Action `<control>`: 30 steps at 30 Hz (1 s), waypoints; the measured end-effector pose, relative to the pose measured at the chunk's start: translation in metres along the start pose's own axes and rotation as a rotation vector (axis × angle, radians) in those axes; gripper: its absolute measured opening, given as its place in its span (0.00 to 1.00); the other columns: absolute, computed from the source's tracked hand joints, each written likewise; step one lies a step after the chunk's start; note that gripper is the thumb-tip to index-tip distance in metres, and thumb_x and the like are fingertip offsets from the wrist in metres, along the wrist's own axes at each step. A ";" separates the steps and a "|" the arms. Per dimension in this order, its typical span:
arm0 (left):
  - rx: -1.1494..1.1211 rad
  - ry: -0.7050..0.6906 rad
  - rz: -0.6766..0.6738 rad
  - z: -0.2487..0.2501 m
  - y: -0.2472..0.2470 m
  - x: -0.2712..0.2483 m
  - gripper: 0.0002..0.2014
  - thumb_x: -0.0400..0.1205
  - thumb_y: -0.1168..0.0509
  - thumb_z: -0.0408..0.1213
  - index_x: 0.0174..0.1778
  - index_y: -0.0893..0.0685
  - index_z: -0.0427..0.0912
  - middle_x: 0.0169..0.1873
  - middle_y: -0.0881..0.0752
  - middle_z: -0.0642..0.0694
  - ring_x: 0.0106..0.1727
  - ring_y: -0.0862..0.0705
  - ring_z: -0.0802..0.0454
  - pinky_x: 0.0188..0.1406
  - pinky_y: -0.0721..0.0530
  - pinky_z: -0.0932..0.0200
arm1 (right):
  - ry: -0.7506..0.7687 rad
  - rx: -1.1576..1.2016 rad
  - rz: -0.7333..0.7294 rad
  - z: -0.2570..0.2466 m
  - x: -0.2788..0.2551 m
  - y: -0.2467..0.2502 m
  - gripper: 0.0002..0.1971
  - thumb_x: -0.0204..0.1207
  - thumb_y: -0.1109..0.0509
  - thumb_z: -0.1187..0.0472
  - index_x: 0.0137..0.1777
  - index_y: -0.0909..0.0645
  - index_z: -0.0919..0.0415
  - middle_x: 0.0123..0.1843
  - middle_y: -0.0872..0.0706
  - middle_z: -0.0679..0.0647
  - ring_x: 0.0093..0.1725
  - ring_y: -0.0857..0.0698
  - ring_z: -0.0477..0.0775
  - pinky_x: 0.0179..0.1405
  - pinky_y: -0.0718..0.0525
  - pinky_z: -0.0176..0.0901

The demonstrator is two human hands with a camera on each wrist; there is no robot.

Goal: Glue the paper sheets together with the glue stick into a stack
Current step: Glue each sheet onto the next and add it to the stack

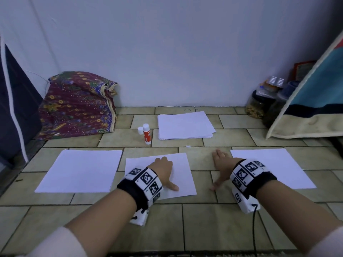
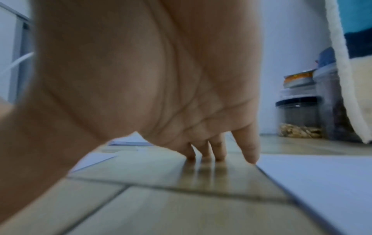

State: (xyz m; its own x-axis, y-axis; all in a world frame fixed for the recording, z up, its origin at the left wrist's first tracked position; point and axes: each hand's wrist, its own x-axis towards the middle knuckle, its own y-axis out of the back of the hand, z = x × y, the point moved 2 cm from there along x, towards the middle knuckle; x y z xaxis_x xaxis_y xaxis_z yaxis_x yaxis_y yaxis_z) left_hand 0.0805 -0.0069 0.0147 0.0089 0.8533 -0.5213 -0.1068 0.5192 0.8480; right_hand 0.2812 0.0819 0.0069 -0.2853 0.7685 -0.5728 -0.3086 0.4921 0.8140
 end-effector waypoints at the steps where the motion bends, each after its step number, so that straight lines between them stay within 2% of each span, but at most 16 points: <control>1: 0.009 -0.017 0.004 -0.007 -0.001 0.001 0.40 0.74 0.26 0.54 0.77 0.35 0.40 0.74 0.33 0.42 0.74 0.35 0.44 0.71 0.27 0.45 | 0.008 0.002 0.014 0.001 0.001 0.009 0.60 0.61 0.24 0.32 0.81 0.46 0.69 0.82 0.42 0.62 0.80 0.38 0.61 0.76 0.32 0.53; 2: 0.011 -0.034 0.020 -0.013 -0.004 0.002 0.41 0.74 0.25 0.50 0.78 0.36 0.42 0.76 0.36 0.43 0.77 0.38 0.44 0.72 0.28 0.43 | 0.020 0.006 0.055 -0.001 0.001 0.019 0.49 0.63 0.26 0.31 0.74 0.33 0.67 0.74 0.28 0.61 0.70 0.27 0.59 0.68 0.24 0.50; 3: -0.001 -0.045 0.038 -0.018 -0.007 0.002 0.41 0.74 0.24 0.48 0.80 0.38 0.46 0.79 0.39 0.44 0.79 0.43 0.43 0.75 0.31 0.40 | 0.031 0.011 0.113 -0.003 0.002 0.030 0.41 0.65 0.28 0.30 0.64 0.25 0.65 0.63 0.21 0.58 0.60 0.22 0.57 0.58 0.21 0.47; 4: -0.023 -0.038 0.041 -0.021 -0.010 0.000 0.42 0.74 0.24 0.48 0.81 0.40 0.49 0.81 0.44 0.44 0.82 0.49 0.40 0.77 0.36 0.35 | 0.038 0.029 0.182 -0.007 0.003 0.040 0.37 0.66 0.29 0.30 0.58 0.22 0.65 0.57 0.18 0.57 0.55 0.20 0.56 0.53 0.20 0.46; 6: -0.062 0.019 0.004 -0.027 -0.015 -0.001 0.45 0.76 0.27 0.50 0.84 0.47 0.54 0.84 0.55 0.46 0.83 0.59 0.34 0.77 0.46 0.25 | 0.082 0.166 0.303 -0.020 0.009 0.056 0.33 0.70 0.29 0.34 0.62 0.20 0.63 0.61 0.17 0.56 0.61 0.20 0.55 0.56 0.21 0.45; 8: -0.064 0.074 -0.033 -0.032 -0.020 -0.001 0.48 0.78 0.30 0.54 0.85 0.56 0.55 0.84 0.62 0.47 0.82 0.62 0.28 0.73 0.45 0.21 | 0.165 0.359 0.363 -0.042 0.016 0.068 0.28 0.73 0.28 0.41 0.66 0.21 0.59 0.65 0.18 0.53 0.67 0.22 0.53 0.61 0.24 0.44; 10: -0.068 0.073 -0.041 -0.036 -0.026 0.002 0.49 0.78 0.32 0.57 0.84 0.61 0.57 0.84 0.65 0.49 0.82 0.62 0.27 0.72 0.43 0.20 | 0.261 0.480 0.367 -0.067 0.026 0.077 0.23 0.75 0.27 0.45 0.64 0.19 0.59 0.63 0.17 0.53 0.66 0.21 0.52 0.60 0.25 0.42; 14: -0.064 0.065 -0.039 -0.043 -0.034 0.008 0.52 0.74 0.33 0.64 0.84 0.62 0.60 0.84 0.66 0.51 0.82 0.63 0.27 0.73 0.44 0.21 | 0.354 0.623 0.354 -0.113 0.053 0.086 0.23 0.74 0.25 0.48 0.66 0.20 0.58 0.62 0.15 0.54 0.63 0.19 0.52 0.60 0.24 0.39; 17: -0.048 0.069 -0.078 -0.043 -0.034 0.011 0.59 0.64 0.36 0.74 0.83 0.64 0.60 0.83 0.67 0.51 0.81 0.64 0.26 0.73 0.44 0.20 | 0.375 0.738 0.377 -0.141 0.067 0.092 0.28 0.74 0.24 0.51 0.72 0.25 0.57 0.65 0.17 0.55 0.65 0.20 0.53 0.58 0.26 0.38; 20: -0.037 0.067 -0.085 -0.042 -0.033 0.010 0.58 0.64 0.42 0.80 0.83 0.64 0.59 0.83 0.68 0.51 0.81 0.65 0.25 0.73 0.44 0.20 | 0.394 0.714 0.395 -0.163 0.071 0.096 0.25 0.76 0.27 0.56 0.72 0.27 0.59 0.61 0.18 0.57 0.60 0.19 0.56 0.49 0.25 0.39; 22: -0.027 0.072 -0.077 -0.041 -0.033 0.007 0.52 0.73 0.38 0.70 0.84 0.63 0.58 0.83 0.68 0.51 0.81 0.65 0.25 0.73 0.44 0.21 | 0.399 0.671 0.414 -0.170 0.071 0.097 0.17 0.79 0.32 0.58 0.66 0.23 0.63 0.51 0.19 0.57 0.50 0.19 0.57 0.36 0.26 0.39; 23: -0.029 0.074 -0.071 -0.041 -0.032 0.006 0.50 0.76 0.37 0.65 0.84 0.63 0.57 0.83 0.68 0.50 0.81 0.65 0.26 0.73 0.44 0.21 | 0.391 0.668 0.422 -0.169 0.070 0.097 0.14 0.80 0.33 0.58 0.63 0.22 0.64 0.48 0.20 0.56 0.47 0.20 0.56 0.35 0.27 0.40; 27: -0.062 0.072 -0.056 -0.040 -0.030 0.005 0.49 0.77 0.33 0.60 0.84 0.63 0.59 0.84 0.67 0.50 0.82 0.65 0.27 0.74 0.45 0.22 | 0.389 0.808 0.407 -0.146 0.062 0.099 0.14 0.83 0.37 0.54 0.60 0.22 0.64 0.49 0.17 0.57 0.48 0.19 0.56 0.46 0.25 0.43; 29: -0.029 0.071 -0.038 -0.041 -0.031 0.005 0.49 0.77 0.32 0.60 0.84 0.61 0.59 0.84 0.63 0.48 0.82 0.61 0.29 0.74 0.39 0.25 | 0.425 0.888 0.332 -0.126 0.052 0.097 0.15 0.83 0.37 0.51 0.61 0.20 0.60 0.47 0.15 0.56 0.44 0.17 0.55 0.45 0.21 0.44; 30: 0.015 0.065 -0.019 -0.042 -0.029 0.004 0.49 0.76 0.32 0.62 0.84 0.59 0.59 0.84 0.61 0.46 0.82 0.58 0.30 0.72 0.34 0.27 | 0.432 0.915 0.279 -0.114 0.048 0.095 0.15 0.83 0.36 0.50 0.63 0.19 0.56 0.43 0.16 0.53 0.40 0.17 0.54 0.40 0.19 0.43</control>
State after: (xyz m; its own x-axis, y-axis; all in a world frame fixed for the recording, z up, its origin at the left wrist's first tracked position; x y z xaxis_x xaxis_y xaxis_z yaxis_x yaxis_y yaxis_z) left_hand 0.0424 -0.0205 -0.0166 -0.0536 0.8387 -0.5420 -0.0926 0.5363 0.8389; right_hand 0.1348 0.1182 0.0456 -0.5957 0.7798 -0.1925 0.5704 0.5794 0.5822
